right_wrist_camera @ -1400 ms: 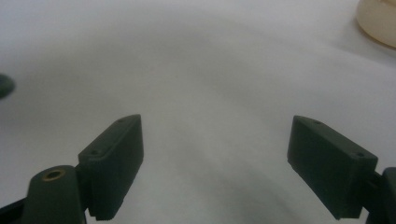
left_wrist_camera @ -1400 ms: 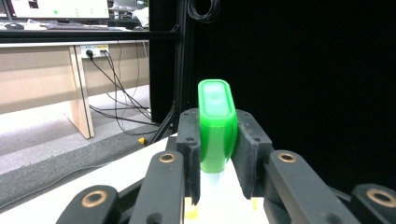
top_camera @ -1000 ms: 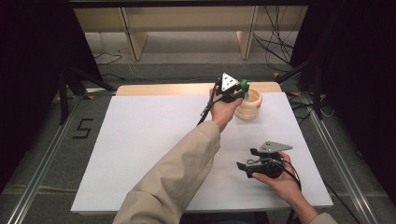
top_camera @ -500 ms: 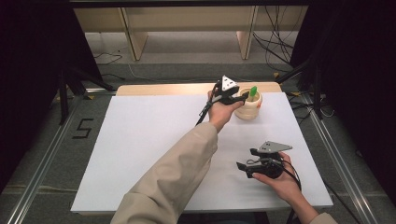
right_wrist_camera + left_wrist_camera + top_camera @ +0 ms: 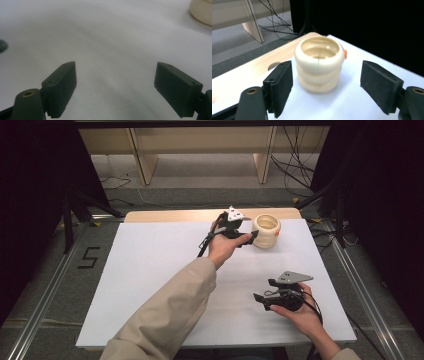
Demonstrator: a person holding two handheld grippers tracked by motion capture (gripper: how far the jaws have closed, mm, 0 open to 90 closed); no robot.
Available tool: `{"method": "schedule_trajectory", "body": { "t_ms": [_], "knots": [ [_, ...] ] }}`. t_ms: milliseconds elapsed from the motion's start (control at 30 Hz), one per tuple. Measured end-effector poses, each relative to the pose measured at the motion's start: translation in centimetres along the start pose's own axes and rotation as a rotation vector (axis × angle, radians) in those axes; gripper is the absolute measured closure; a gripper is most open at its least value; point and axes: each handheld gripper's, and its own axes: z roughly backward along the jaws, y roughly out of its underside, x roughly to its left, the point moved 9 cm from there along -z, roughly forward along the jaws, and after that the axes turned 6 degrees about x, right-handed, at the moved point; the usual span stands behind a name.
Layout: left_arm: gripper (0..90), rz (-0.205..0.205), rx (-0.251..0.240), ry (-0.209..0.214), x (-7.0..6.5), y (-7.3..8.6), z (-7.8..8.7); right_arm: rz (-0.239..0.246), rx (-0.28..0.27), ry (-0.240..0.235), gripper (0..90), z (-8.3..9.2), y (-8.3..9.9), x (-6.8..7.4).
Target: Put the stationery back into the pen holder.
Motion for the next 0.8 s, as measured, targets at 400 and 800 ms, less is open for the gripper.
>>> {"method": "schedule_trajectory", "body": {
  "t_ms": [400, 800],
  "knots": [
    [24.4, -0.043, 0.047, -0.022, 0.6, 4.0, 6.0, -0.001, 0.003, 0.006, 18.5, 0.0, 0.0, 0.0],
    [23.6, -0.081, 0.063, -0.011, 0.2, 7.4, 10.6, -0.003, 0.001, 0.008, 18.2, -0.1, -0.1, 0.0]
  ]
}}
